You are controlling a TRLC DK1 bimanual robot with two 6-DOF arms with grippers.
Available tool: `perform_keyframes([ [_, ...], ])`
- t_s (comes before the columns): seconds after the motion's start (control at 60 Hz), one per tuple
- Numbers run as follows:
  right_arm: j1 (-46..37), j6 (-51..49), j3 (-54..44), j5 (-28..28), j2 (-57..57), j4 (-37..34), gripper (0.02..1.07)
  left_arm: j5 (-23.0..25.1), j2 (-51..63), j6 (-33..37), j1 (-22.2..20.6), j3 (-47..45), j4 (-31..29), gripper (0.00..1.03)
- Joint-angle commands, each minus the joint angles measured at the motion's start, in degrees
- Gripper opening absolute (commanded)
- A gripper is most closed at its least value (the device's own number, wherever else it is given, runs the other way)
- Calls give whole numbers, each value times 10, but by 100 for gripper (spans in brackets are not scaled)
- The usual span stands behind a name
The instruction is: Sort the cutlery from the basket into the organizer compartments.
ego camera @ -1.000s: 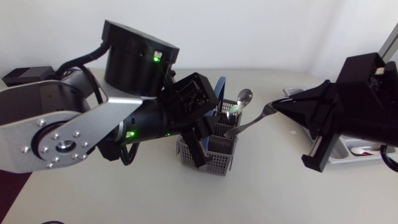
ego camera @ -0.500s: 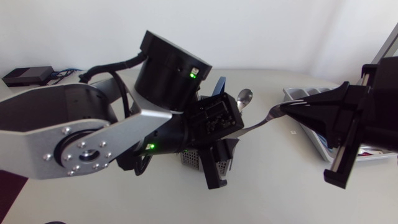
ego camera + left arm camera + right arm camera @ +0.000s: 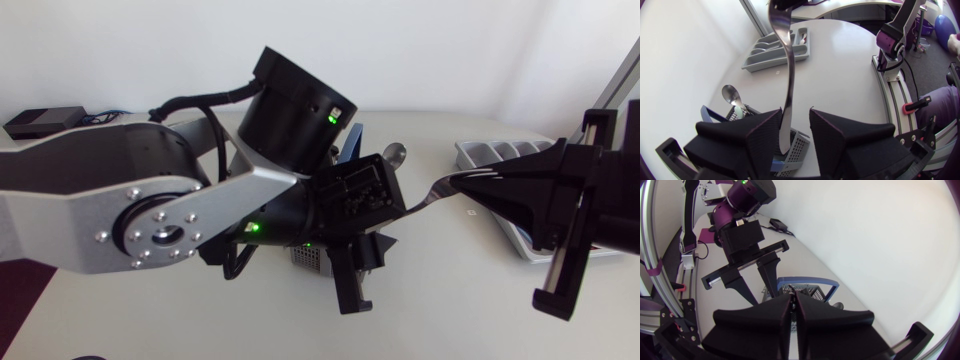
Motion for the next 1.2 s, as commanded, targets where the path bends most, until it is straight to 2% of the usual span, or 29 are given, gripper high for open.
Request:
perform_keyframes([
  [0.0,4,16,-7,-4,-3,3,8,10,9,0,2,15,-8,33],
  [0.217,4,16,-6,-4,-3,3,8,13,9,0,8,13,-8,23],
  [0.5,1,18,-4,-4,-4,5,8,16,11,-2,9,15,-7,3],
  [0.633,-6,25,-9,0,-4,16,9,26,15,-8,8,20,-9,3],
  [0.667,-8,29,-10,1,-4,20,14,26,17,-14,9,22,-10,3],
  [0.833,-19,50,-29,6,-8,45,55,26,37,-58,27,38,-14,3],
  [0.917,-39,57,-35,6,-8,57,67,25,37,-64,34,42,-8,3],
  [0.95,-49,64,-37,6,-7,63,69,23,37,-72,38,46,-5,3],
  [1.183,-54,121,-52,1,33,103,69,-35,52,-126,51,79,35,3],
])
